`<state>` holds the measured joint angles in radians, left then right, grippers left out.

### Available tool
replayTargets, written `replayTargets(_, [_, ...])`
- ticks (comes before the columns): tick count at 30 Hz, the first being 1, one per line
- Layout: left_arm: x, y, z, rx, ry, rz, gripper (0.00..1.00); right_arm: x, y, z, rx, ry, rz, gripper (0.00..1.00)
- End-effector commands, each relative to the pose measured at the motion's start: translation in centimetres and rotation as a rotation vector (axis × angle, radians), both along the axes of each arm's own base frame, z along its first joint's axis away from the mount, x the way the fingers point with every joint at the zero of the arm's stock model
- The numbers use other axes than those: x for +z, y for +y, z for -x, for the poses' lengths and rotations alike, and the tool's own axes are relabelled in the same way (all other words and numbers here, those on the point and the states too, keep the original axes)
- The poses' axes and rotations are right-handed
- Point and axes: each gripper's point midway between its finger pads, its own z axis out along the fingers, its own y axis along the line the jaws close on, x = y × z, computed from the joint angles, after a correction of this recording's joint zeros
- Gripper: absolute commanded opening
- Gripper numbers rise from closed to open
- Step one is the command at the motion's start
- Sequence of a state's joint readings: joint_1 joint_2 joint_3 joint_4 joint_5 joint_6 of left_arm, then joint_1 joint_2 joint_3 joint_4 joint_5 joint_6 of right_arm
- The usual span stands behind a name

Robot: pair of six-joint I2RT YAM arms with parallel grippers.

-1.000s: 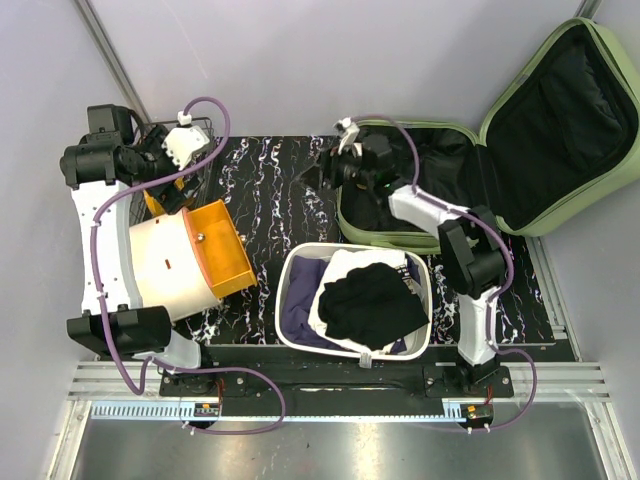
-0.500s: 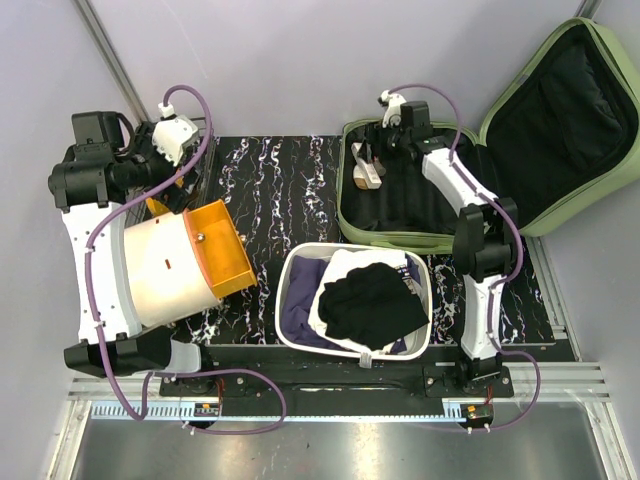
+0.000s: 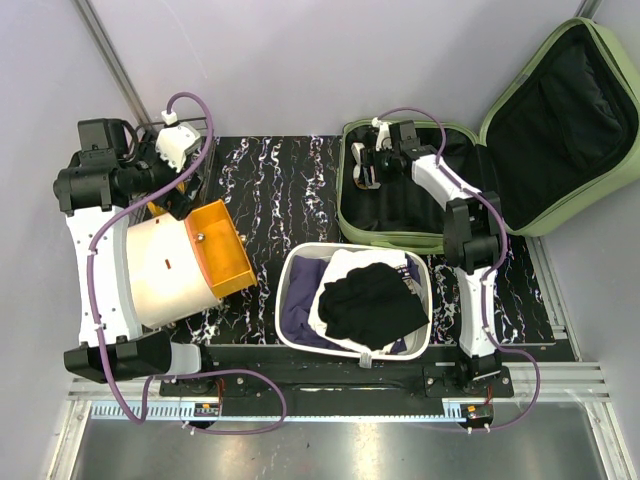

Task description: Open, take out, and arrange the luggage

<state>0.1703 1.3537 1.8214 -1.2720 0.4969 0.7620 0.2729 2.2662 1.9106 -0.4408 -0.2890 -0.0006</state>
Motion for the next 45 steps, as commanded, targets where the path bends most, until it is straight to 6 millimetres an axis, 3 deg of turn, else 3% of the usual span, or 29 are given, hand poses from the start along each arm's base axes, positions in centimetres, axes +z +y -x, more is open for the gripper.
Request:
replayTargets(1, [1.4,-0.3,0.1,-0.014,-0.072,-0.016,0.99,-0.2,-0.3,-1.3,-0.009,-0.028,0.018,0.75])
replayTargets(6, [1.2,-0.3,0.1,-0.015,-0.069,-0.02,0.99,-1.6,-0.4,-1.6,-0.013,-0.015,0.033,0.81])
replayTargets(12, [0.8,-0.3,0.0,-0.017,-0.057,-0.024,0.99,-2.2,-0.7,-2.3,-0.017,-0.021,0.039,0.79])
replayTargets(18, [0.8,-0.2,-0.2,-0.015,-0.055,-0.035,0.99,-0.4,-1.7,-2.9,-0.036,-0.067,0.064,0.81])
replayTargets(20, [0.8,-0.2,-0.1,-0.017,-0.056,-0.037,0.99,-0.1,-2.5,-3.0,-0.049,-0.081,0.092,0.86])
replayTargets(25, [0.6,-0.4,-0.3,-0.027,-0.05,-0.031,0.99,0.0,-2.7,-3.8,-0.055,-0.11,0.103,0.87])
replayTargets(29, [0.6,-0.5,-0.6,-0.027,-0.047,-0.031,0.99,-0.5,-1.7,-4.3,-0.039,-0.096,0.053,0.82])
replayTargets(32, [0.6,-0.3,-0.6,-0.022,-0.048,-0.037,0.99,-0.9,-1.1,-4.4,-0.019,-0.088,0.029,0.73])
replayTargets(37, [0.5,-0.2,-0.6,-0.022,-0.05,-0.048,0.99,-0.6,-1.2,-3.8,-0.002,-0.086,0.031,0.46])
replayTargets(39, [0.4,-0.3,-0.7,-0.025,-0.045,-0.043,0.99,0.3,-1.0,-3.4,0.019,-0.096,0.019,0.47])
replayTargets(40, [0.3,-0.3,-0.7,-0.025,-0.043,-0.04,0.99,0.0,-0.9,-3.0,0.03,-0.085,0.022,0.56])
replayTargets(41, [0.3,-0.4,-0.7,-0.027,-0.046,-0.037,0.99,0.0,-1.0,-2.9,0.032,-0.081,0.022,0.59])
replayTargets(45, [0.2,-0.7,-0.9,-0.035,-0.049,-0.023,0.99,-1.2,-0.6,-2.0,0.047,-0.032,0.001,0.54])
